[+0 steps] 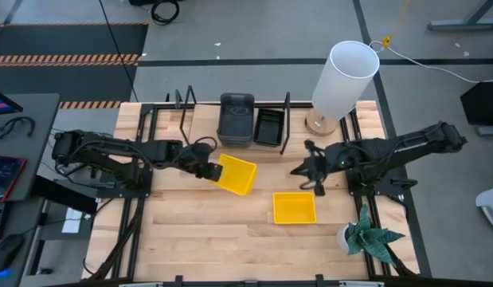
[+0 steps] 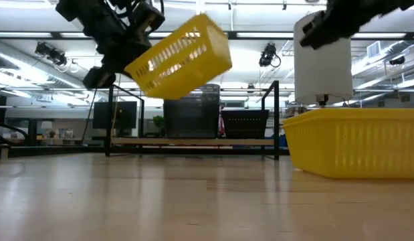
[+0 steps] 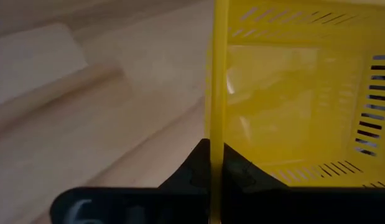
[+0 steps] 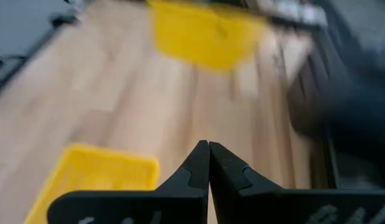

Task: Stack baskets on shelf by color
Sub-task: Stack the yellow bin on the top of the yellow bin

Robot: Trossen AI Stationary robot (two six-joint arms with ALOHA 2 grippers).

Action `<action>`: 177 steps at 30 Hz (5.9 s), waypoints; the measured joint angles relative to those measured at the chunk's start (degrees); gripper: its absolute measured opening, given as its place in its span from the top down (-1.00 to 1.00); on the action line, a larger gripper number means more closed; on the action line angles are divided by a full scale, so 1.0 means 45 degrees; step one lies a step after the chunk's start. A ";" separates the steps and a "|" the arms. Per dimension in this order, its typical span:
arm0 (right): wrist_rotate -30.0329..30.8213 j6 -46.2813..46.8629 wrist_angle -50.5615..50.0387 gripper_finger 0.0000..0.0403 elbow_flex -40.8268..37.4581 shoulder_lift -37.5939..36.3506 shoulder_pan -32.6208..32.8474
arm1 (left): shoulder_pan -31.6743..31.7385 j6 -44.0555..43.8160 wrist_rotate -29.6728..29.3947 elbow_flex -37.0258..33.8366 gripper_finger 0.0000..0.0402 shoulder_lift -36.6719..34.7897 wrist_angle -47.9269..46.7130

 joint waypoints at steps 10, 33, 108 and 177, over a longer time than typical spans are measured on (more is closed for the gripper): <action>0.2153 -0.3146 0.0852 0.94 0.2750 0.3778 0.1155 | 0.0363 0.0654 0.0246 0.0000 0.96 0.0233 0.0076; -0.0302 -0.7071 -0.2682 0.13 0.9505 0.9961 0.1029 | 0.0407 0.0673 0.1530 0.0005 0.96 0.0272 -0.1798; -0.3789 -0.8800 -1.3447 0.96 0.9505 0.7062 0.3401 | 0.2087 0.6147 0.3683 0.0005 -0.01 -0.0024 0.2526; -0.3192 -0.8884 -0.9845 0.77 0.5850 0.8537 0.2364 | 0.2039 0.6123 0.3784 -0.0005 0.01 -0.0019 0.3446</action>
